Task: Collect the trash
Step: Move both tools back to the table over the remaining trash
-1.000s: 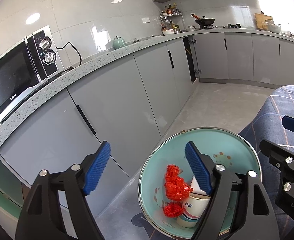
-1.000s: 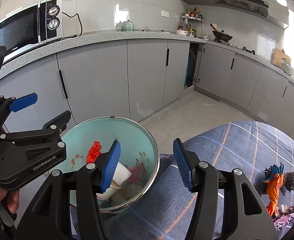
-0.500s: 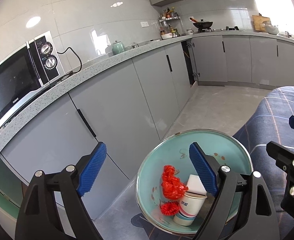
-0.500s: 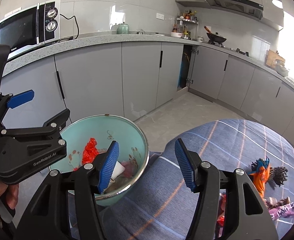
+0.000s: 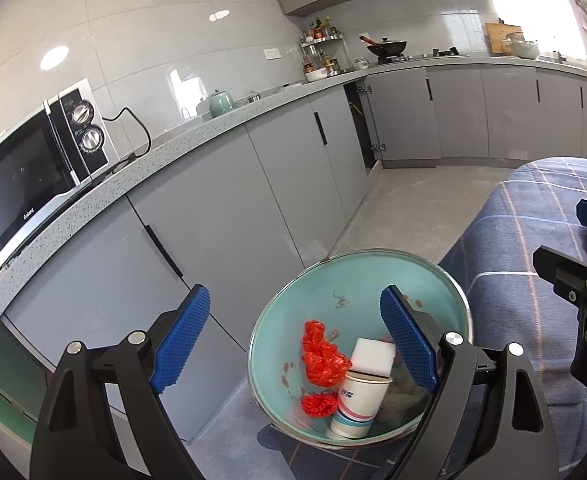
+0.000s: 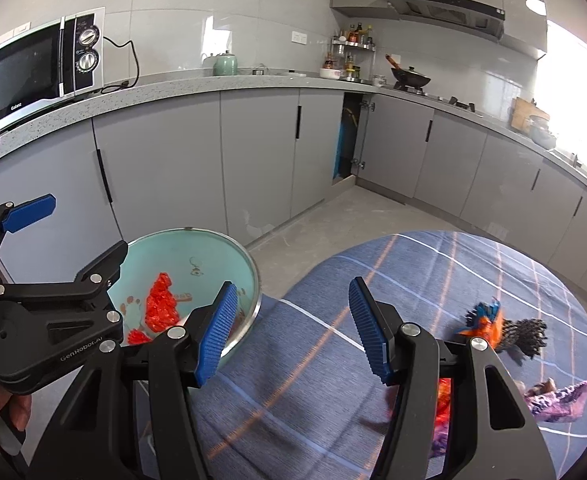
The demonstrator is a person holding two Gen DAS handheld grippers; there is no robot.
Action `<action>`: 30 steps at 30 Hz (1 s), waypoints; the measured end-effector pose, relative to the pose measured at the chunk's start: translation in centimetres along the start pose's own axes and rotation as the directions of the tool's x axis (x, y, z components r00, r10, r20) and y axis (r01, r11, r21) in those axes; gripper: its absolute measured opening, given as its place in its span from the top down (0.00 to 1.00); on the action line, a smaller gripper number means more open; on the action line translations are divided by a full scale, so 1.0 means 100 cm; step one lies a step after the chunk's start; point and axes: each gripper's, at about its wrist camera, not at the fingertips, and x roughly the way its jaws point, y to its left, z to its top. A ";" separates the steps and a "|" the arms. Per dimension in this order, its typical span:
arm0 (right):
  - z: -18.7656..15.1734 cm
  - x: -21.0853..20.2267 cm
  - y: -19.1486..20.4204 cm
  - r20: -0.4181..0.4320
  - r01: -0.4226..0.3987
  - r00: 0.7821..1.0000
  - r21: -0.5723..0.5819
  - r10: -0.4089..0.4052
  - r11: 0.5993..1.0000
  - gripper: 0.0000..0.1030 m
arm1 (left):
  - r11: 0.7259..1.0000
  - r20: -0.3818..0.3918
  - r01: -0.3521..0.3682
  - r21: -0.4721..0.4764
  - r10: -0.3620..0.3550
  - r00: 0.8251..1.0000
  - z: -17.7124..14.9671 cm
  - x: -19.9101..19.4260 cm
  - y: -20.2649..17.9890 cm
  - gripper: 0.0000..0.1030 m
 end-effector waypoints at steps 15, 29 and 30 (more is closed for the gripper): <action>-0.026 -0.036 -0.053 0.003 0.106 0.994 0.065 -0.107 0.992 0.42 | 0.996 0.048 0.063 0.065 -0.067 0.997 0.008 -0.031 -0.053 0.13; -0.053 -0.058 -0.103 -0.021 0.206 0.979 0.138 -0.205 0.969 0.41 | 0.980 0.071 0.134 0.145 -0.146 0.987 0.014 -0.045 -0.112 0.12; -0.056 -0.061 -0.106 -0.021 0.211 0.977 0.142 -0.210 0.967 0.41 | 0.979 0.075 0.139 0.152 -0.152 0.986 0.015 -0.046 -0.117 0.12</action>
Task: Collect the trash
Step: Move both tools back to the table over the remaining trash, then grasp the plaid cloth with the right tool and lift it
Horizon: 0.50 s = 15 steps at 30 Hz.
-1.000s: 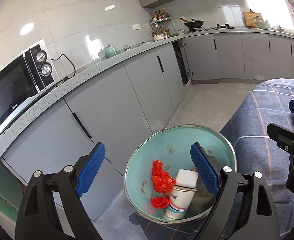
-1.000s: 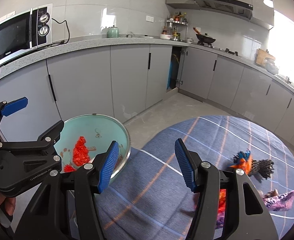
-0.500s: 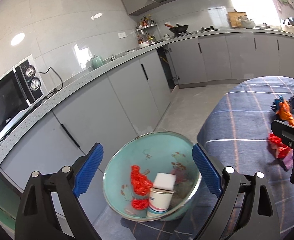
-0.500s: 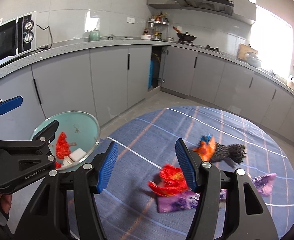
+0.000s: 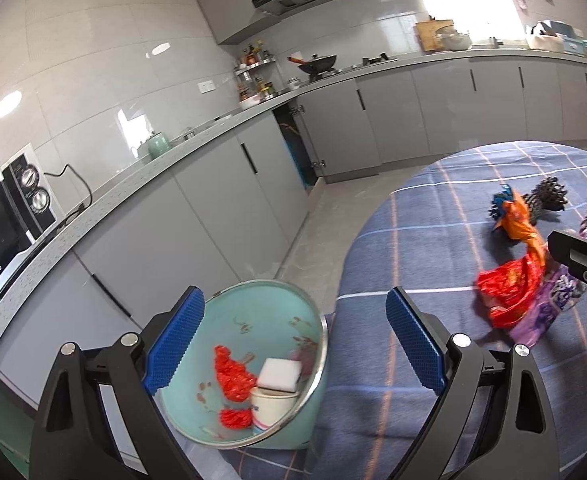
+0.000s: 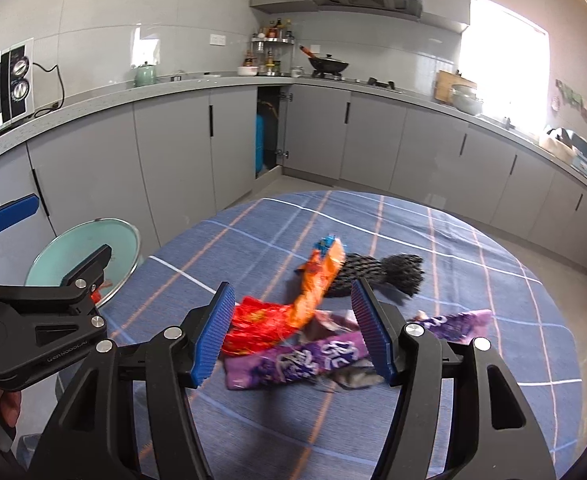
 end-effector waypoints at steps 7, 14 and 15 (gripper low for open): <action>-0.004 -0.011 -0.023 0.003 0.056 0.998 0.035 -0.056 0.998 0.40 | 0.999 0.024 0.031 0.017 -0.032 0.999 0.008 -0.004 -0.019 0.11; -0.014 -0.017 -0.054 -0.012 0.130 0.991 0.086 -0.130 0.988 0.37 | 0.996 0.034 0.077 0.043 -0.079 0.996 0.012 -0.007 -0.039 0.11; -0.016 -0.016 -0.057 -0.016 0.141 0.990 0.093 -0.140 0.986 0.37 | 0.995 0.033 0.085 0.047 -0.086 0.996 0.012 -0.006 -0.042 0.11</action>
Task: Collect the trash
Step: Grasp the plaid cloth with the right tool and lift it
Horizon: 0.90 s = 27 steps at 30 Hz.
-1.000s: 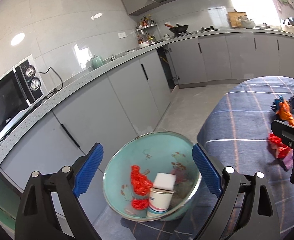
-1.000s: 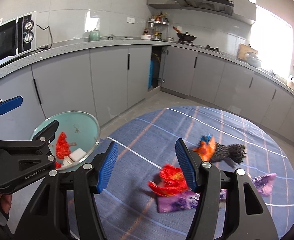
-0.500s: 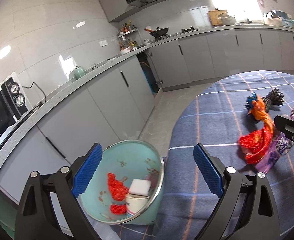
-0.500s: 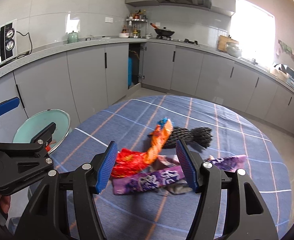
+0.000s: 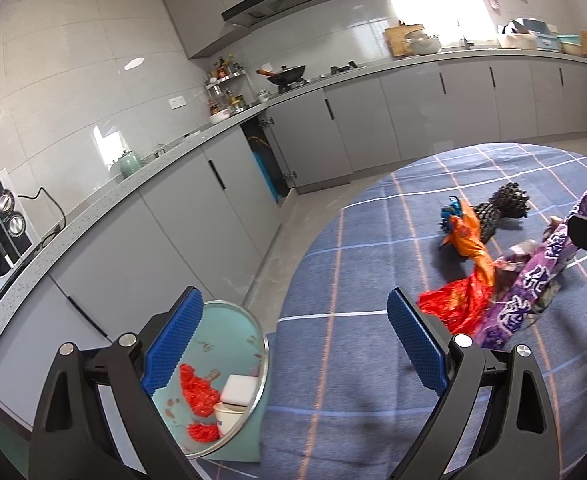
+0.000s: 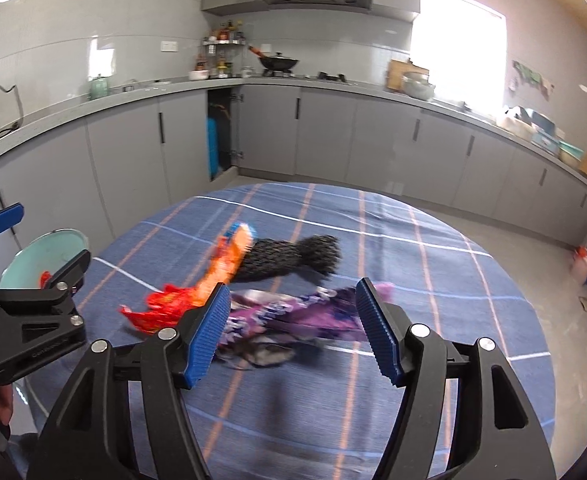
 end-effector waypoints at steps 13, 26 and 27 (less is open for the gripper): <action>-0.014 0.010 -0.035 -0.039 0.080 0.996 0.082 -0.077 0.993 0.36 | 0.992 0.006 0.099 0.074 -0.099 0.995 0.011 0.007 -0.049 0.11; -0.020 0.018 -0.046 -0.060 0.076 0.996 0.116 -0.070 0.990 0.33 | 0.974 -0.082 0.201 0.100 -0.193 0.978 0.005 0.028 -0.070 0.13; -0.021 0.019 -0.046 -0.061 0.076 0.996 0.117 -0.069 0.990 0.33 | 0.973 -0.085 0.208 0.103 -0.199 0.976 0.005 0.028 -0.071 0.17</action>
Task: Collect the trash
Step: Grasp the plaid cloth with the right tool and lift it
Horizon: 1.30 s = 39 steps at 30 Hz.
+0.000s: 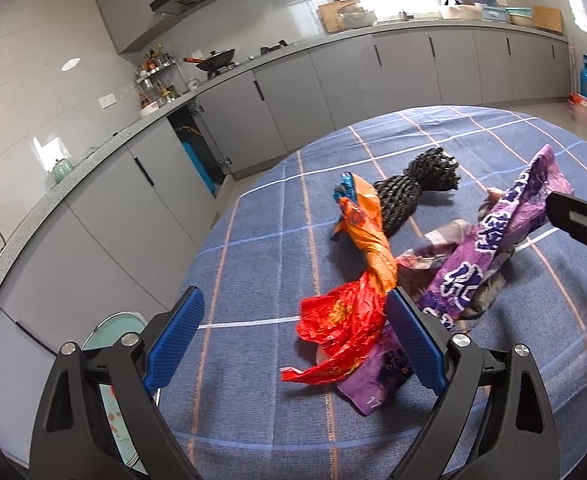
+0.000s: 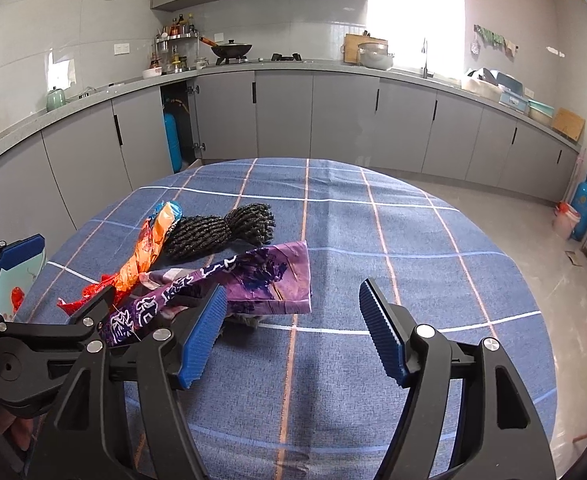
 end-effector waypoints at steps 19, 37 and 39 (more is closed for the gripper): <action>0.004 -0.003 0.001 0.007 0.031 0.999 0.018 -0.032 0.999 0.31 | 0.984 0.012 0.177 0.019 -0.178 0.984 -0.002 -0.009 -0.004 0.99; 0.027 0.017 0.009 -0.022 0.012 1.000 0.054 -0.011 0.998 0.25 | 0.995 0.002 0.085 -0.045 -0.085 0.996 0.010 0.009 0.019 0.25; 0.021 0.031 0.011 -0.077 0.007 0.997 0.049 -0.003 0.999 0.26 | 0.994 -0.027 0.108 -0.024 -0.108 0.994 0.005 0.015 0.012 0.25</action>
